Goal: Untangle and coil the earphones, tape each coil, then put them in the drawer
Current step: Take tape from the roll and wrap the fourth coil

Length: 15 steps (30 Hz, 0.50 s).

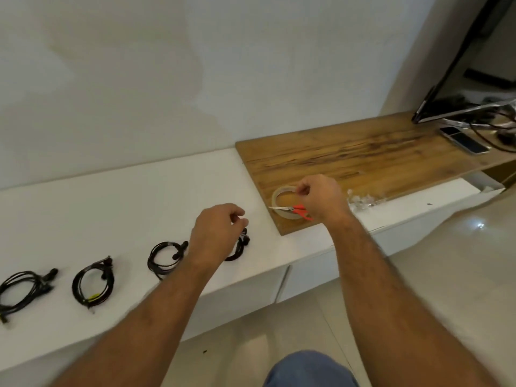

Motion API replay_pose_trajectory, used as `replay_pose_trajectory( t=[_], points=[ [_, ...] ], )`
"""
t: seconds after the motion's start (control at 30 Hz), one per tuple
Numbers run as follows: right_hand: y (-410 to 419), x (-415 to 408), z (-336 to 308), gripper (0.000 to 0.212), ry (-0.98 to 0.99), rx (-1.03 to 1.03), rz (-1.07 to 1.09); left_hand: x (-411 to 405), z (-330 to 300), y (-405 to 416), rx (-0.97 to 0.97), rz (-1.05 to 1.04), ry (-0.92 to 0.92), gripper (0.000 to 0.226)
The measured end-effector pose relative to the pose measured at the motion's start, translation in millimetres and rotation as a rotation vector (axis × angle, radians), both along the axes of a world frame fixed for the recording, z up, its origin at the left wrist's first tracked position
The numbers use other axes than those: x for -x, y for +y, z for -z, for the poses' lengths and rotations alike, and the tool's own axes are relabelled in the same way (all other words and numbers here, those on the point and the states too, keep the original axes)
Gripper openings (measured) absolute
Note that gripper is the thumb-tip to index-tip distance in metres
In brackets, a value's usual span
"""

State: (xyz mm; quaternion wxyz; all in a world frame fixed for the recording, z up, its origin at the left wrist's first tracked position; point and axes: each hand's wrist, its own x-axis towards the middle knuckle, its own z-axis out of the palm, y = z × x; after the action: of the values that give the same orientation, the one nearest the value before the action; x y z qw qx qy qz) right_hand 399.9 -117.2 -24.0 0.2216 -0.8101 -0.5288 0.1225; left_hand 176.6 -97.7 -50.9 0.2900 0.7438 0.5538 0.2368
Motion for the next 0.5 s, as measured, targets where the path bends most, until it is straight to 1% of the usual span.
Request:
replay_pose_trajectory(
  t=[0.13, 0.2, 0.27, 0.37, 0.5],
  points=[
    [-1, -13, 3, 0.016, -0.085, 0.154, -0.126, -37, 8, 9, 0.053, 0.019, 0.002, 0.028],
    [-1, -15, 5, 0.014, -0.127, 0.197, -0.188, -52, 11, 14, 0.074, 0.032, 0.024, 0.034],
    [-1, -19, 6, 0.018, -0.152, 0.209, -0.219, -67, 14, 18, 0.081, 0.044, 0.053, 0.034],
    [-1, -24, 8, 0.023, -0.163, 0.208, -0.253, -82, 18, 24, 0.092, 0.041, 0.065, 0.027],
    [-3, -30, 14, 0.034, -0.178, 0.19, -0.294, -90, 25, 26, 0.126, 0.021, 0.059, 0.032]
  ],
)
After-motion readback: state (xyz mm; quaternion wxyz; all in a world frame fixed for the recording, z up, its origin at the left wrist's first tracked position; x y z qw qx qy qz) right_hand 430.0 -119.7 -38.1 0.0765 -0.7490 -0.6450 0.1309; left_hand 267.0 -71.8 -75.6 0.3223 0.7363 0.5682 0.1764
